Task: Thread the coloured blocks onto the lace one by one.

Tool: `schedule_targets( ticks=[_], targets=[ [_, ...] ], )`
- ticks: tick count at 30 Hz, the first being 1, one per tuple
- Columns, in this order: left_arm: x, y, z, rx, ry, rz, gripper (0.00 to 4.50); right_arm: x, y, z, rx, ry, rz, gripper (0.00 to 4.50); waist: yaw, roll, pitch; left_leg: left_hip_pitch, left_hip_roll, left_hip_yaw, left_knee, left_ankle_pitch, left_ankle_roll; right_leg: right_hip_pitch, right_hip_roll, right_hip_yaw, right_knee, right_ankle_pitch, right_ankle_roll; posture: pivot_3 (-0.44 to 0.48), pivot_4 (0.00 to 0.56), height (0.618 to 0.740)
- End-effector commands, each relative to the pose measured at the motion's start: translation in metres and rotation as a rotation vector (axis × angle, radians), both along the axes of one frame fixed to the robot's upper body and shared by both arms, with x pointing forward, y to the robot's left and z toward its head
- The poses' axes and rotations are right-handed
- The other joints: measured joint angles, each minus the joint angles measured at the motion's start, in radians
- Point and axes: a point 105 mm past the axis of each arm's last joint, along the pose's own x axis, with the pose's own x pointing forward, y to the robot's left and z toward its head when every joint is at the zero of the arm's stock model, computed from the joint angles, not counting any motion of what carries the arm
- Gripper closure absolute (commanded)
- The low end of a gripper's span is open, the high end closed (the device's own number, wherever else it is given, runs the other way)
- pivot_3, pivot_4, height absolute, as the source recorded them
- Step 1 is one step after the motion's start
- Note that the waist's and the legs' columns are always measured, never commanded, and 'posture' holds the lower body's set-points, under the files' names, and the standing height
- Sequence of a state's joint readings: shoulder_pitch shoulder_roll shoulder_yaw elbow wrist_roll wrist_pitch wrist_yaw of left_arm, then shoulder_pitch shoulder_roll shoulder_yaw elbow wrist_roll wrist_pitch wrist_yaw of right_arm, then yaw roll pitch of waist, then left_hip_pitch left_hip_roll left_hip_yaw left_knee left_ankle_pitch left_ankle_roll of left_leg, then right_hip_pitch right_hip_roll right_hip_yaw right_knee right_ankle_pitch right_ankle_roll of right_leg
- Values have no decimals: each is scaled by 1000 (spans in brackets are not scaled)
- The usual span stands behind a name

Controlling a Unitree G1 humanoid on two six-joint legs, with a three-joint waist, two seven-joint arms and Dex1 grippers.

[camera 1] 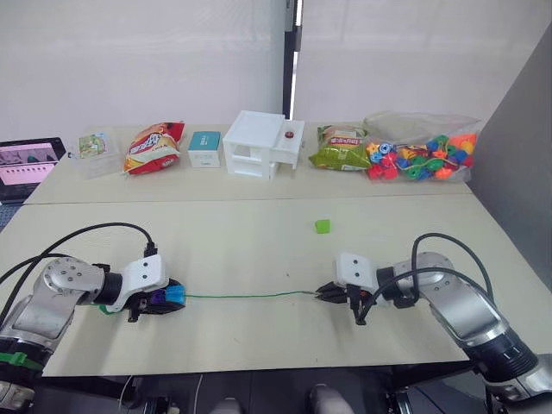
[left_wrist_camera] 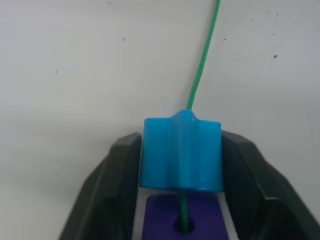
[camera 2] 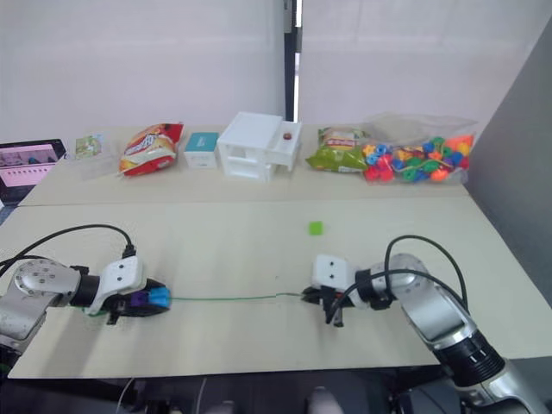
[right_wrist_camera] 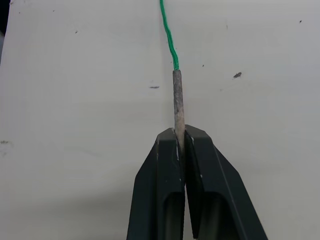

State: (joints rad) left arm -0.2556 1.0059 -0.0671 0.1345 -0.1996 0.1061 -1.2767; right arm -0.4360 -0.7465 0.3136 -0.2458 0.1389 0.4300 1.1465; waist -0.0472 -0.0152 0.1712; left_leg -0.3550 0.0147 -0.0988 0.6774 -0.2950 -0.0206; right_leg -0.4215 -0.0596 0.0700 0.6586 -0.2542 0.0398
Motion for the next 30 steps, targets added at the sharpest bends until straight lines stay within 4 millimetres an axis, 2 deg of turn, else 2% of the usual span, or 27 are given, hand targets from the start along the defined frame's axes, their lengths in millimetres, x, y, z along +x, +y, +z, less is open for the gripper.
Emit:
schedule_targets(
  ticks=[1, 2, 4, 7, 11, 15, 20, 28, 30],
  targets=[
    [0, -16, 29, -63, -33, -38, 827, 0, 8, 11, 16, -35, 14, 4500, 1, 0, 0, -1, 0, 0, 0, 0, 0, 0, 0, 0, 0, 0, 0, 0, 150, 740],
    [-1, -23, 36, -97, -28, -51, 570, 0, 10, 11, 18, -32, 15, 4500, 4, 0, 0, -1, 0, 0, 0, 0, 0, 0, 0, 0, 0, 0, 0, 0, 150, 740],
    [-6, -46, 48, -173, -19, -99, 570, 2, 21, 12, 25, -32, 20, 4500, 5, -1, 1, -2, 0, -1, 0, 0, 0, 0, 0, 0, 0, 0, 0, 0, 150, 740],
    [-9, -64, 53, -218, -13, -124, 570, 2, 29, 11, 26, -27, 24, 4500, 4, -1, 0, -3, 0, -1, 1, 0, 0, -1, -1, 0, -1, 0, 0, 0, 150, 740],
    [-5, -111, 49, -312, -57, -166, 570, 2, 47, 6, 1, -19, 28, 4500, 4, -1, 0, -2, 0, -1, 1, 0, 0, 0, 0, 0, 0, 0, 0, 0, 150, 740],
    [4, -153, 36, -379, -78, -173, 570, 6, 57, -2, -35, -14, -9, 4500, 7, -1, 0, -3, -1, -2, 2, 0, 0, -1, 0, 0, 0, 0, 0, 0, 150, 740],
    [-2, -161, 12, -340, -36, -212, 570, 8, 61, -4, -58, -18, -23, 4500, -1, -1, 0, -3, -1, -2, 1, 0, 0, -2, 0, 0, 0, 0, 0, 0, 150, 740],
    [-1, -163, 7, -350, -6, -229, 570, 4, 62, 0, -49, -11, -16, 4500, 6, -1, 0, -3, -1, -2, 2, 0, 0, -1, -1, 0, 0, 0, 0, 0, 150, 740],
    [1, -163, 6, -343, -2, -233, 1146, 3, 62, 1, -48, -9, -14, 4500, 6, -1, 0, -3, -1, -2, 2, 0, 0, -1, -1, 0, 0, 0, 0, 0, 150, 740]
  ],
)
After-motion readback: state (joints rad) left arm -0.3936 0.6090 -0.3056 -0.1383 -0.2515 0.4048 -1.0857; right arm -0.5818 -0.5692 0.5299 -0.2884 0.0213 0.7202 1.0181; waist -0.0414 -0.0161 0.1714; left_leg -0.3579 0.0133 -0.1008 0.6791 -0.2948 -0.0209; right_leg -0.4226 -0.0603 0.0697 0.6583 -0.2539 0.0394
